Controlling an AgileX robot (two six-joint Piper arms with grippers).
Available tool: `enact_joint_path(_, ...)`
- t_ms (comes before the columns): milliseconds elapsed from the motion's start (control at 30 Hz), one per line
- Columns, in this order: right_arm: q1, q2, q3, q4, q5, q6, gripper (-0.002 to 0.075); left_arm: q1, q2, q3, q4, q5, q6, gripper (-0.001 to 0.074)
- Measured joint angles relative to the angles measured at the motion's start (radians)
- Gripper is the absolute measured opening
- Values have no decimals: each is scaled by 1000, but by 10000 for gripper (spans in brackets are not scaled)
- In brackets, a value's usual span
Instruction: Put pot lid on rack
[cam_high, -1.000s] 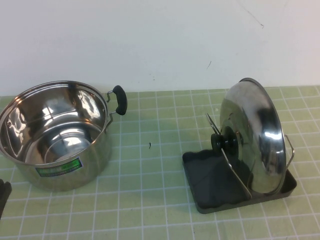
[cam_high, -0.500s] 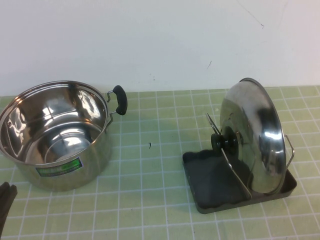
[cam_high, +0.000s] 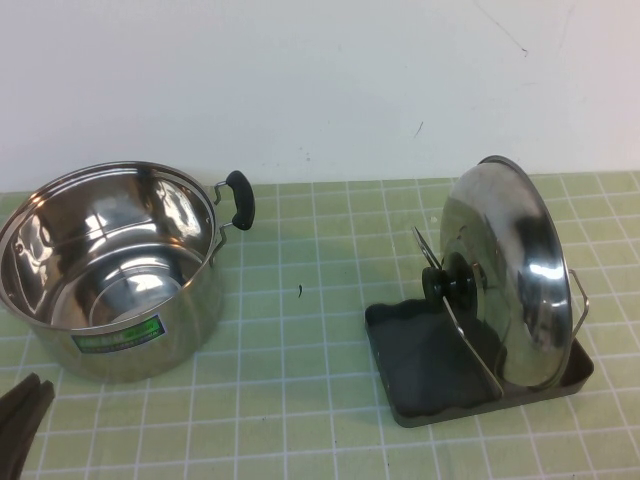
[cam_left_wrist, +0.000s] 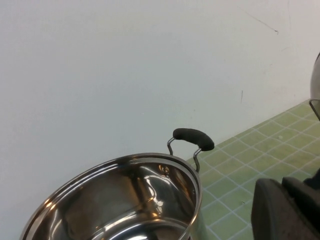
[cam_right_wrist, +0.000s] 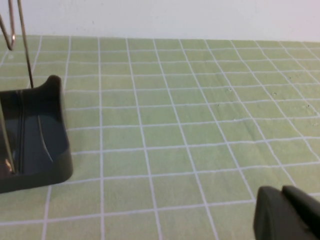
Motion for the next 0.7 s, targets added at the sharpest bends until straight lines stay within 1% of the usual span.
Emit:
enact_joint_path(67,15,0,0,0,0,5,11,0,0,0,0,-13,0,-1)
enact_joint_path(267,111,-1,0,0,0,10,11,0,0,0,4,-56,0,-1)
enact_joint_path(700,118,-1,0,-2,0,12,11,0,0,0,6,-116,-2,-1)
